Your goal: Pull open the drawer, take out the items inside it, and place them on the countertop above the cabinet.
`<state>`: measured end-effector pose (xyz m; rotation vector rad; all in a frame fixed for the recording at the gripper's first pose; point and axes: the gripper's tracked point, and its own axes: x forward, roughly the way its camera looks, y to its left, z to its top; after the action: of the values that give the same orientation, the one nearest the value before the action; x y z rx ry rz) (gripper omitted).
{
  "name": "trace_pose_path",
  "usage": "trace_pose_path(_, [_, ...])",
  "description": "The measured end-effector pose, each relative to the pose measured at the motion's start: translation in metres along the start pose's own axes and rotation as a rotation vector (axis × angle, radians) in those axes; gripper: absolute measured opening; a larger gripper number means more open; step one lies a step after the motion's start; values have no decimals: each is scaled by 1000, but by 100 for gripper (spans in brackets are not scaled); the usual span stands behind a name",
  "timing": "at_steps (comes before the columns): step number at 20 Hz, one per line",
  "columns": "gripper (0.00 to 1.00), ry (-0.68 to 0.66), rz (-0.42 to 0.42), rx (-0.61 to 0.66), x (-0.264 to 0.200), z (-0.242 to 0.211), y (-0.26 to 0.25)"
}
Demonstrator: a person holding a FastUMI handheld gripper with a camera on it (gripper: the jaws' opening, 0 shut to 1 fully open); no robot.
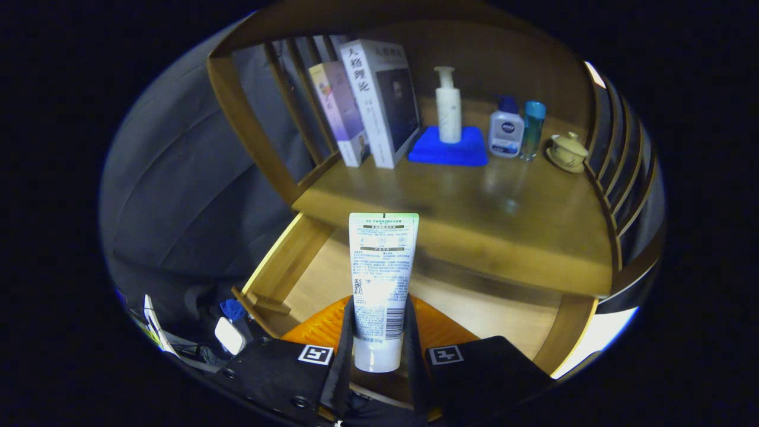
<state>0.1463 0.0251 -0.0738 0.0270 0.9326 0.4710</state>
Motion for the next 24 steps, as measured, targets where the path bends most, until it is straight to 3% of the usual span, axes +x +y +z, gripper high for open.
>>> trace_pose_path(4, [44,-51,-92,51,19,35,-38])
trace_pose_path(12, [44,-86,-175,230,70,84,-83])
trace_pose_path(15, [44,-70,-182,316,87,85,-95])
trace_pose_path(21, [45,-59,-181,352,99,86,-97])
trace_pose_path(24, [65,-62,-177,355,102,82,-92])
